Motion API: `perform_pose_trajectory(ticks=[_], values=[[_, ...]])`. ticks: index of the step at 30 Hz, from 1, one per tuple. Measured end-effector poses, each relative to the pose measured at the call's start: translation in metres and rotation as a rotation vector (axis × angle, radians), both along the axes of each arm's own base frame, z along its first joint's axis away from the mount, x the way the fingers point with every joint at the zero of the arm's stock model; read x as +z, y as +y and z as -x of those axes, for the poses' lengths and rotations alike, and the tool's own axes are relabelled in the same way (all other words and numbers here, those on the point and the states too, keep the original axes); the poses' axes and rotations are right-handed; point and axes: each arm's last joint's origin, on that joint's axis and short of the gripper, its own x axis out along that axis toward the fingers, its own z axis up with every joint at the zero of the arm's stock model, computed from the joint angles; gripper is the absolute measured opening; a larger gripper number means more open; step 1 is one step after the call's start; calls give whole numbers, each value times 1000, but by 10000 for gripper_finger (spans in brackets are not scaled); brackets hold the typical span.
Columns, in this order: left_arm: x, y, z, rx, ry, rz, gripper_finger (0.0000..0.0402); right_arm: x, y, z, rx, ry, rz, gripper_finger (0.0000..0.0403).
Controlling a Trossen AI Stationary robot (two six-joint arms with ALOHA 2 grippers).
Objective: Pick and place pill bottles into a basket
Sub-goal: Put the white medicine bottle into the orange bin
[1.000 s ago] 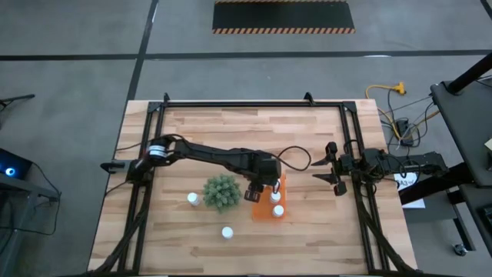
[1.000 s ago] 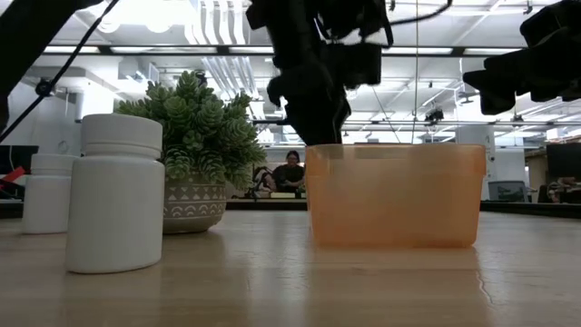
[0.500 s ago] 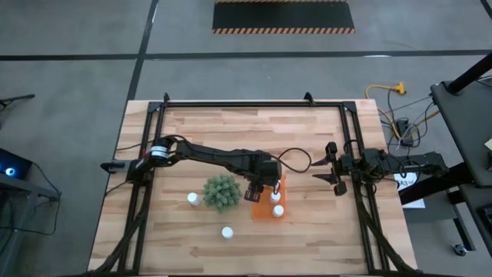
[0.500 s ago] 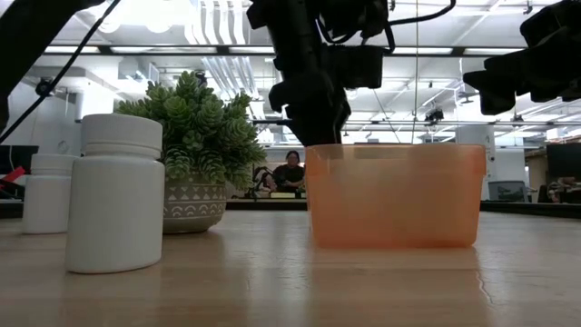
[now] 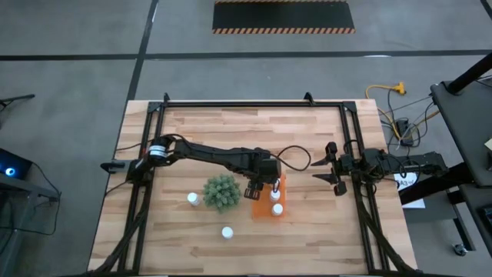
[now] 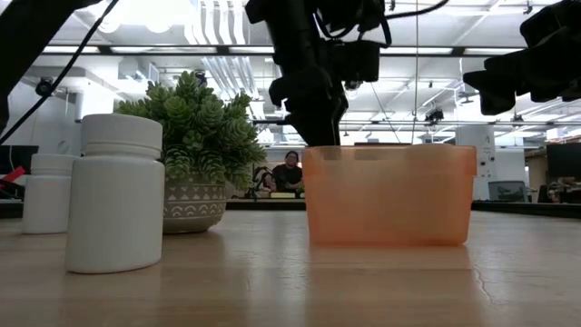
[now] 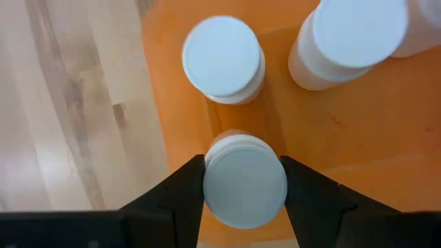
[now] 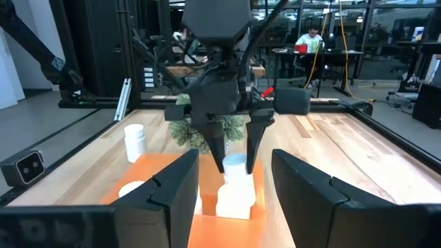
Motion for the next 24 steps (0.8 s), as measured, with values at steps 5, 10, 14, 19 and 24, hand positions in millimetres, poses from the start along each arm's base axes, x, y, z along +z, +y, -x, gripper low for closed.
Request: perform_pose_trajectory(ticks=[5,10,14,19,24], values=[[5,0,1,-1,-15,2,162,0,0,0,0,0,0,171],[5,0,1,0,-15,4,187,0,0,0,0,0,1,173],[5,0,1,0,-16,6,217,0,0,0,0,0,1,173],[5,0,1,1,-17,6,238,0,0,0,0,0,0,171],[11,-1,3,6,-33,11,240,0,0,0,0,0,0,173]])
